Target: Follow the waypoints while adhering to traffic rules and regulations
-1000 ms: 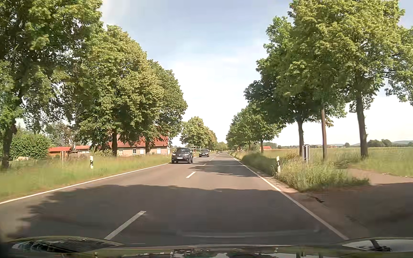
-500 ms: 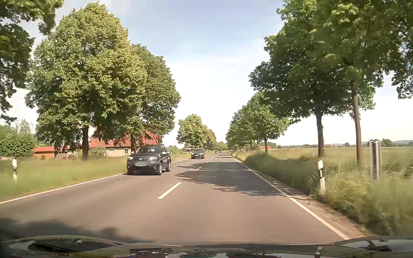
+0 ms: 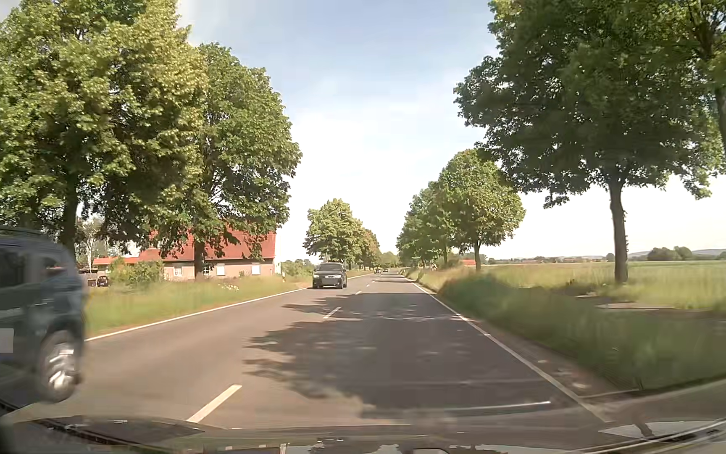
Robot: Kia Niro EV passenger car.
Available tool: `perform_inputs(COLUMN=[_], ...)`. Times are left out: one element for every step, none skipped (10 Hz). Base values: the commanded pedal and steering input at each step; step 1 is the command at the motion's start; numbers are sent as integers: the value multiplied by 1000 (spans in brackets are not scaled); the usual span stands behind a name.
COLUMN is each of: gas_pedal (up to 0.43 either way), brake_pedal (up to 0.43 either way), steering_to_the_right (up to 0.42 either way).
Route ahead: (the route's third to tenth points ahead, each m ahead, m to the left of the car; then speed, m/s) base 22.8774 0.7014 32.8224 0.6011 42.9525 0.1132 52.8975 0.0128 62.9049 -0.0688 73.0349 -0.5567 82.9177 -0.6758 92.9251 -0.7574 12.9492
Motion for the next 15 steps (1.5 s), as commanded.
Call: perform_inputs(gas_pedal=[138,138,150,150,150,150,150,150,150,150,150,150,150,150,150], brake_pedal=[0,0,0,0,0,0,0,0,0,0,0,0,0,0,0], steering_to_the_right=[-2,-3,-3,-2,-2,-2,-3,-3,-2,-2,-2,-3,-2,-2,-2])
